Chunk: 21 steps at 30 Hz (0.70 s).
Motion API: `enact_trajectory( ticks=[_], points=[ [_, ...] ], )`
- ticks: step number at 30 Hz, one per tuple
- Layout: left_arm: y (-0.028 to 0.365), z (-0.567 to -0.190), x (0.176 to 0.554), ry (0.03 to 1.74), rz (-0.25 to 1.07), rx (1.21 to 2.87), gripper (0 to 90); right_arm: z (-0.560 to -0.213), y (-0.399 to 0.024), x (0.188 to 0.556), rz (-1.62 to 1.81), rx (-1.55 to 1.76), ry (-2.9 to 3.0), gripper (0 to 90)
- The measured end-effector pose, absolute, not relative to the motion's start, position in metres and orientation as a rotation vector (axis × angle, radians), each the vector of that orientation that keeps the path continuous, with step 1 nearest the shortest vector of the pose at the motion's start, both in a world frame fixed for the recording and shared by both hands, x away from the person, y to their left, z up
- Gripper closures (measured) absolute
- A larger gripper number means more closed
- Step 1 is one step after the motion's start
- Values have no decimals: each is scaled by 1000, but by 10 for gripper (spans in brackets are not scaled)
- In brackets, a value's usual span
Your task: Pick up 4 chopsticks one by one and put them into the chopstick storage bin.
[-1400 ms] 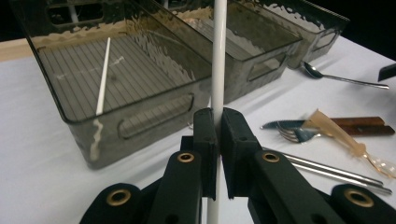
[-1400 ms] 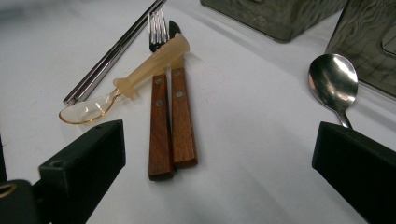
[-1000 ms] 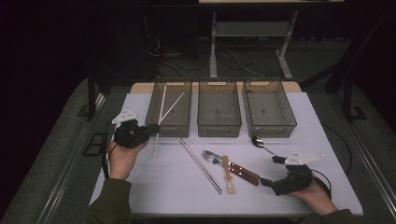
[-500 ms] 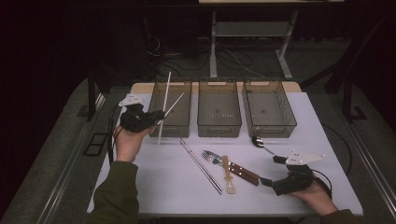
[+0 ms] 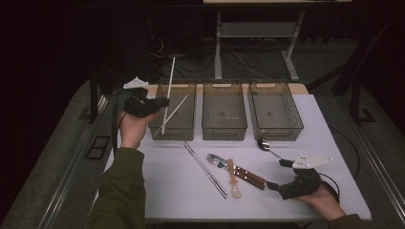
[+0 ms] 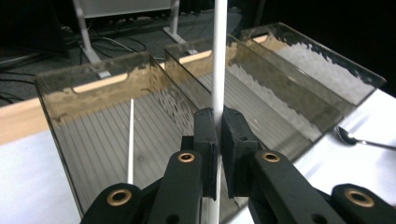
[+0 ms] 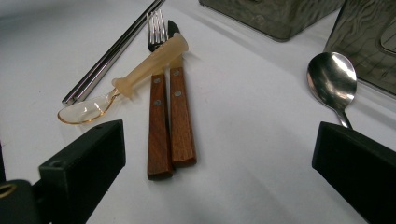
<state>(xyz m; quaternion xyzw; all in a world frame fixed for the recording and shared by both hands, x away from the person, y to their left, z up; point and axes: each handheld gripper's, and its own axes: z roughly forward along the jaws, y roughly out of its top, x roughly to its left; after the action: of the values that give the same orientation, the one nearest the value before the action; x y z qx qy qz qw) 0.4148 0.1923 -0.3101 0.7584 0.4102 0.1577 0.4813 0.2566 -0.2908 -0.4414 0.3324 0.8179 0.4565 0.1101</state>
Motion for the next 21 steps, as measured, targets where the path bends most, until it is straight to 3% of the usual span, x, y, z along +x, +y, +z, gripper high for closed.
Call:
enact_trajectory(
  ticks=[8,21],
  points=[
    [190,-299,433,1011,445,1834,847,-441,-291,256,1345,978,2405,25],
    [193,-325,455,1064,484,1876,846,-441,-292,256,1354,984,2401,25]
  ],
)
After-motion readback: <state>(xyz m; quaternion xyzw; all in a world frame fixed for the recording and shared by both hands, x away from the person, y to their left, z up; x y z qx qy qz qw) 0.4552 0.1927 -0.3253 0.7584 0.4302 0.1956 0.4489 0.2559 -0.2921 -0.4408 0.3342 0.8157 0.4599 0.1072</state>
